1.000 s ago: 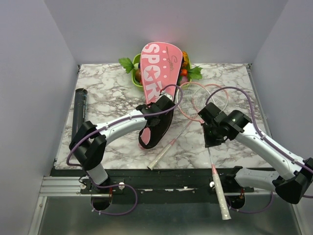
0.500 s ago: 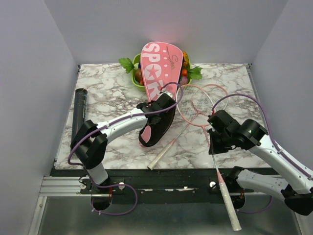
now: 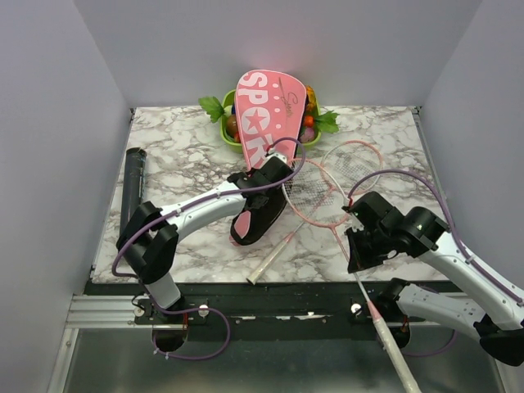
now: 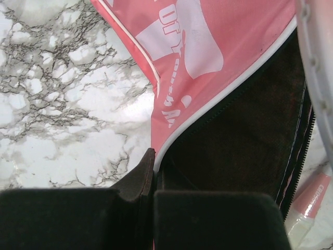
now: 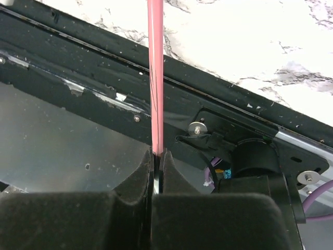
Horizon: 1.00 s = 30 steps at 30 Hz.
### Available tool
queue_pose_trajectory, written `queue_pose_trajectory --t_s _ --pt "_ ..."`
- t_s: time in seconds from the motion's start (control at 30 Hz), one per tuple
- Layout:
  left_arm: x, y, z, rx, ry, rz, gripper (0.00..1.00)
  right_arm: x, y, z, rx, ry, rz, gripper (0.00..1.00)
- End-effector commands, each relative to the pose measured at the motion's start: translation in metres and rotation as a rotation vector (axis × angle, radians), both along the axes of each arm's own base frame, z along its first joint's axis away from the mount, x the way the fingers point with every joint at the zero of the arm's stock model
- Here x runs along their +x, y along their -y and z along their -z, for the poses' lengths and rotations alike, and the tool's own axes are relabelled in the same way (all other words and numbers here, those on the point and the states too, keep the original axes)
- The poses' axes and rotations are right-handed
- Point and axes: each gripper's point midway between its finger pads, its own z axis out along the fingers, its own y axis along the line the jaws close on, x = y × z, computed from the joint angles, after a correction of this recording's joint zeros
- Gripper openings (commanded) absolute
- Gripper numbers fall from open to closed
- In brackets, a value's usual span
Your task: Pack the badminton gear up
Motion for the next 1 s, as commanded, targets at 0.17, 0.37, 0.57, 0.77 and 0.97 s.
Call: queue_pose_trajectory --t_s 0.17,0.37,0.57,0.77,0.97 --pt "0.015 -0.041 -0.035 0.029 0.142 -0.103 0.0 -0.05 0.026 0.005 -0.076 -0.197 -0.075 0.01" --pt "0.016 -0.067 -0.031 0.049 0.138 -0.157 0.0 -0.058 0.026 0.009 -0.07 -0.229 -0.091 0.01" --pt "0.017 -0.065 -0.038 0.02 0.141 -0.159 0.0 -0.045 0.026 0.007 -0.139 -0.2 -0.089 0.01" --pt "0.015 -0.057 -0.038 -0.017 0.125 -0.145 0.0 -0.018 0.022 0.002 -0.246 -0.134 -0.052 0.01" --pt "0.004 -0.05 -0.035 -0.007 0.123 -0.142 0.0 0.011 0.02 -0.003 -0.349 -0.047 0.01 0.01"
